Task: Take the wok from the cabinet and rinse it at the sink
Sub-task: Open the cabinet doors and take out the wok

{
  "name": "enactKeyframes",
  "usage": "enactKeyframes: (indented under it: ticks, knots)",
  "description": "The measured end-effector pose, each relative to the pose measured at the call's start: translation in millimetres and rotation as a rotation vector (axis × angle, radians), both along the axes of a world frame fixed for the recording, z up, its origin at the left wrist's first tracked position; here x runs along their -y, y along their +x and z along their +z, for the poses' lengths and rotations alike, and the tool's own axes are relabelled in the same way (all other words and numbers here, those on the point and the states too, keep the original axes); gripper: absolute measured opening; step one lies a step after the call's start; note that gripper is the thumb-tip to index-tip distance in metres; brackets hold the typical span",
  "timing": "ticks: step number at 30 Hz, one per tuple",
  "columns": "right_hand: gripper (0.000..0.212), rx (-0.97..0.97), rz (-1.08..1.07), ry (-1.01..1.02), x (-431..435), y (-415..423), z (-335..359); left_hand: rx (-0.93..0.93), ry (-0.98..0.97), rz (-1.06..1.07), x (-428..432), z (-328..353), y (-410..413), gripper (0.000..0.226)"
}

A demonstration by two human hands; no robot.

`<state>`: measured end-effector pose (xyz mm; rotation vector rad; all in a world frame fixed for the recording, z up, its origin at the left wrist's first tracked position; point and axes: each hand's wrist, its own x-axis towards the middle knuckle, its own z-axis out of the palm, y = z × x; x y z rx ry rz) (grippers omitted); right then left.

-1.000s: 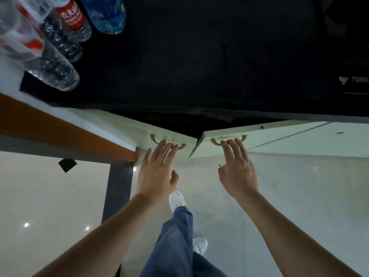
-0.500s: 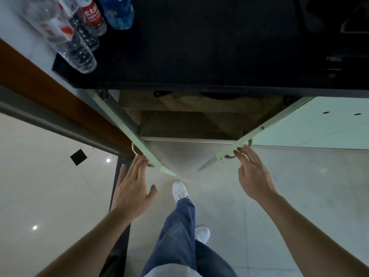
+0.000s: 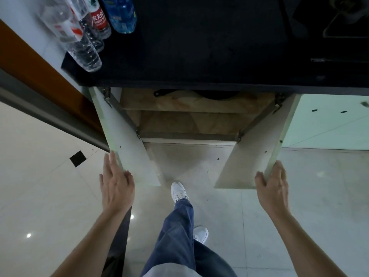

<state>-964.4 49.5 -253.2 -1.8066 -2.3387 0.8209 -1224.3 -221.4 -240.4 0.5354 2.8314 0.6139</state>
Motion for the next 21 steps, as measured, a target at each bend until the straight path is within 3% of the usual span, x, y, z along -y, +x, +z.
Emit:
enactKeyframes:
  ticks: [3,6,8,11,13,18,21]
  knots:
    - [0.087,0.274,0.159,0.147,-1.3,-1.4,1.6,-0.168,-0.186,-0.363,-9.6,2.1,-4.0,0.095]
    - [0.093,0.498,0.208,0.187,0.2,-13.2,2.8,-0.052,-0.414,-0.569,-28.2,-6.0,-3.2,0.089]
    - [0.089,0.596,0.237,0.238,-0.7,-19.9,0.7,0.062,-0.554,-0.508,-48.1,-10.8,-2.3,0.089]
    - [0.085,0.687,0.438,0.324,-0.4,-27.2,-8.4,0.206,-0.612,-0.413,-68.8,-23.7,-1.5,0.089]
    - [0.088,0.715,0.556,0.350,-0.5,-29.8,-15.8,0.148,-0.617,-0.445,-65.6,-37.2,0.7,0.085]
    - [0.084,0.739,0.621,0.374,-10.0,-23.3,-19.7,0.017,-0.564,-0.419,-26.7,-43.5,-5.6,0.078]
    - [0.085,0.628,0.607,0.350,-21.1,-9.2,-28.4,0.016,-0.560,-0.390,4.1,-47.8,-15.8,0.077]
